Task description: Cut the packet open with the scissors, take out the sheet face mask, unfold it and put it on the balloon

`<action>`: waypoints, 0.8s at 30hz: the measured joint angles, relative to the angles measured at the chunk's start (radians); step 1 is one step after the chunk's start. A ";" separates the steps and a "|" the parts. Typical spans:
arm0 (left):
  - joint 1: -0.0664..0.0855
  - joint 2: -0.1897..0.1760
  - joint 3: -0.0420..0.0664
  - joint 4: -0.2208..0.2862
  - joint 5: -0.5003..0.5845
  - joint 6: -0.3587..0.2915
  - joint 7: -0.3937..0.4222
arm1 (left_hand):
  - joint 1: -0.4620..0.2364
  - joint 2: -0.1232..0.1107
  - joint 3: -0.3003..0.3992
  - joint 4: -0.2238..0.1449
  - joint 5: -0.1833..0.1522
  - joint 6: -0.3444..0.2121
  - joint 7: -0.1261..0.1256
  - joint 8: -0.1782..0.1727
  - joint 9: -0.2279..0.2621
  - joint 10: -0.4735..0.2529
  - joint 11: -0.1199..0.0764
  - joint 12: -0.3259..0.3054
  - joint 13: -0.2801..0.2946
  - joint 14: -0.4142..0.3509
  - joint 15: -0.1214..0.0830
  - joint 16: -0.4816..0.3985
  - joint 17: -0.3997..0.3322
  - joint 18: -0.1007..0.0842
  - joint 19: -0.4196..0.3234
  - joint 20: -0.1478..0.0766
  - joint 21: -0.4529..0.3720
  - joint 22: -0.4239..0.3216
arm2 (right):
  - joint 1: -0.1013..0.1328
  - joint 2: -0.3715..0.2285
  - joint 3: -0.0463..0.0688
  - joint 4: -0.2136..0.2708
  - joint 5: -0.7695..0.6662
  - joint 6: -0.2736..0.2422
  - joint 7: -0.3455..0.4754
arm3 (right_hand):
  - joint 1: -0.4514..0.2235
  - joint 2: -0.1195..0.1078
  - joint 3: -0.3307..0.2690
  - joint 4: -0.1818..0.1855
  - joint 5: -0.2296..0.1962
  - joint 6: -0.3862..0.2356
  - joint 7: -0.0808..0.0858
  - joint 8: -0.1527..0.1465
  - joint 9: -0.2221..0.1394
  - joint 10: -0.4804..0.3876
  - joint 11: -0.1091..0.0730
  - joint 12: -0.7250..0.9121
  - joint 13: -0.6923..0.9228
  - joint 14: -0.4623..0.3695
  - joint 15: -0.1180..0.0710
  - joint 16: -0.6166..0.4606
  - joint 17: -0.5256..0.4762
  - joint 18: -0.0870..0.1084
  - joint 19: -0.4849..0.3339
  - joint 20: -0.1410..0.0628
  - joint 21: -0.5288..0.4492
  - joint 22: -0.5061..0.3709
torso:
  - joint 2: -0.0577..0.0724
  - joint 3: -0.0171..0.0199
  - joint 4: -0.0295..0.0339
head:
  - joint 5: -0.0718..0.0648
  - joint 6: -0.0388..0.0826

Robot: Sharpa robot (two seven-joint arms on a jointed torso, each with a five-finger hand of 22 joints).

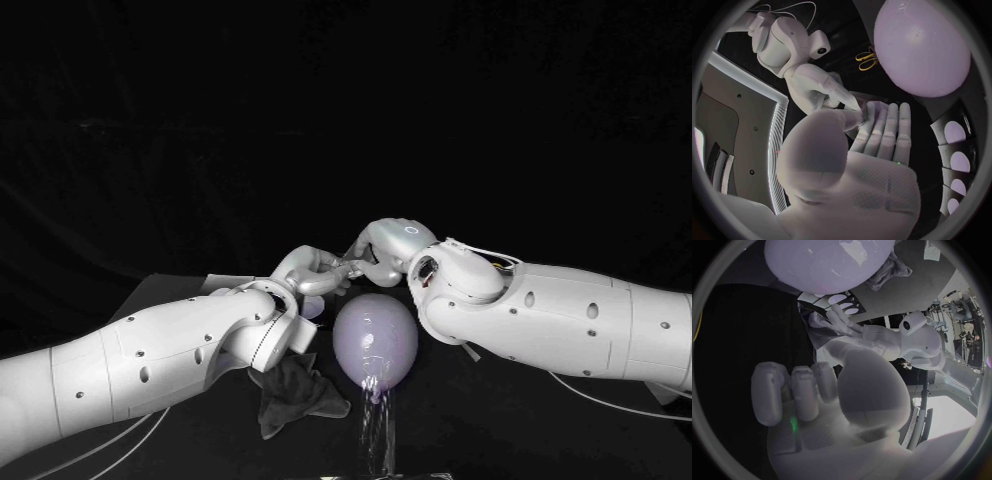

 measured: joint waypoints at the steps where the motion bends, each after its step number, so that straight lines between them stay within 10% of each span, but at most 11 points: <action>1: 0.000 0.000 0.000 0.001 0.000 0.000 0.000 | 0.000 0.000 0.000 0.000 0.000 0.000 0.000 0.000 0.000 -0.001 0.001 0.000 0.000 0.000 0.000 0.000 0.000 0.000 0.000 0.000 0.000 0.000 | 0.000 0.001 0.000 -0.001 -0.002 0.000 0.000 | 0.000 0.000 0.000 0.000 0.000 0.000 0.000 0.000 0.000 0.000 0.000 0.000 0.000 0.000 0.000 0.000 0.000 0.000 0.000 0.000 0.000 0.000 | 0.000 0.0000 0.0000 | 0.000 0.000; 24: -0.002 -0.005 -0.002 0.021 -0.006 0.001 0.017 | 0.010 0.003 0.002 -0.007 -0.004 0.002 -0.003 0.000 -0.004 -0.016 0.008 0.001 0.001 -0.007 0.000 -0.009 -0.009 0.000 -0.004 0.004 -0.011 -0.007 | 0.002 0.021 0.001 -0.028 -0.006 0.050 0.002 | -0.008 -0.008 -0.003 0.003 0.000 0.000 0.000 0.000 -0.002 0.003 0.003 0.000 -0.001 0.000 0.000 -0.003 0.000 0.000 0.000 0.000 -0.005 0.001 | 0.000 -0.0006 -0.0003 | -0.001 -0.001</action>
